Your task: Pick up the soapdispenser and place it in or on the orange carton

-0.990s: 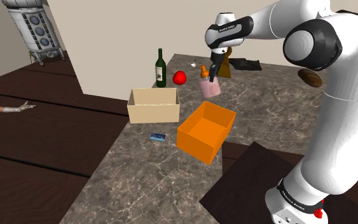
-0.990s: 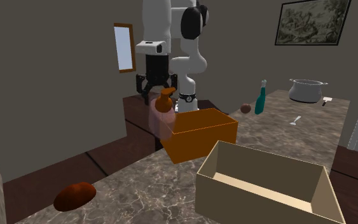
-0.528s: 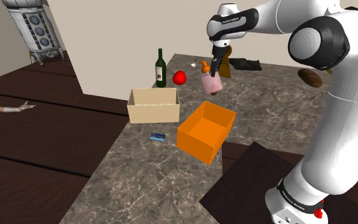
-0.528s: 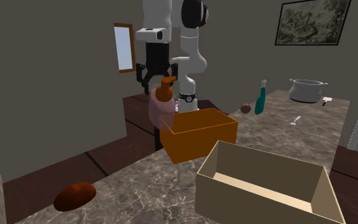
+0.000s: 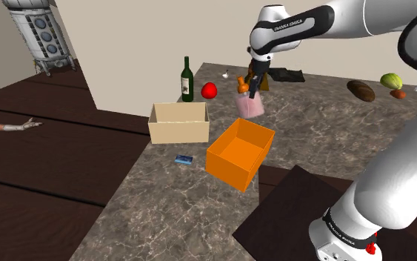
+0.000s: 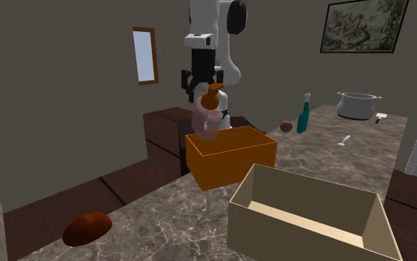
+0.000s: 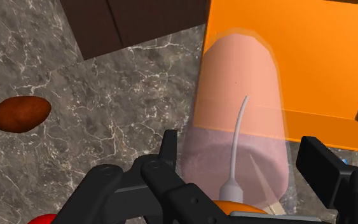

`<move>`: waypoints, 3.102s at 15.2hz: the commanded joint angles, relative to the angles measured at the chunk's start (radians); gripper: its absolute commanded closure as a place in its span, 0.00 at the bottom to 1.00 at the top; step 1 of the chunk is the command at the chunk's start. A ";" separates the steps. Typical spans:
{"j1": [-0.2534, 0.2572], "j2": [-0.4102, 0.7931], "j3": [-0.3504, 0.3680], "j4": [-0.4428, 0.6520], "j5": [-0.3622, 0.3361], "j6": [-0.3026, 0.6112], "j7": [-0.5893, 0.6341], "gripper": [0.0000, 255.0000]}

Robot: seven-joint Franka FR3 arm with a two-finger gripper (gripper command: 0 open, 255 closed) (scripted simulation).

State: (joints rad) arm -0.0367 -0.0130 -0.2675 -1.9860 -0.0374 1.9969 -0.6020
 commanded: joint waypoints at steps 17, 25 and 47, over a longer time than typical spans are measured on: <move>0.049 -0.366 0.108 -0.467 -0.071 0.098 0.206 1.00; 0.049 -0.322 0.101 -0.529 -0.073 0.203 0.208 1.00; 0.051 -0.381 0.113 -0.447 -0.069 0.063 0.209 0.00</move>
State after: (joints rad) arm 0.0143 -0.3936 -0.1549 -2.4346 -0.1066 2.0615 -0.3927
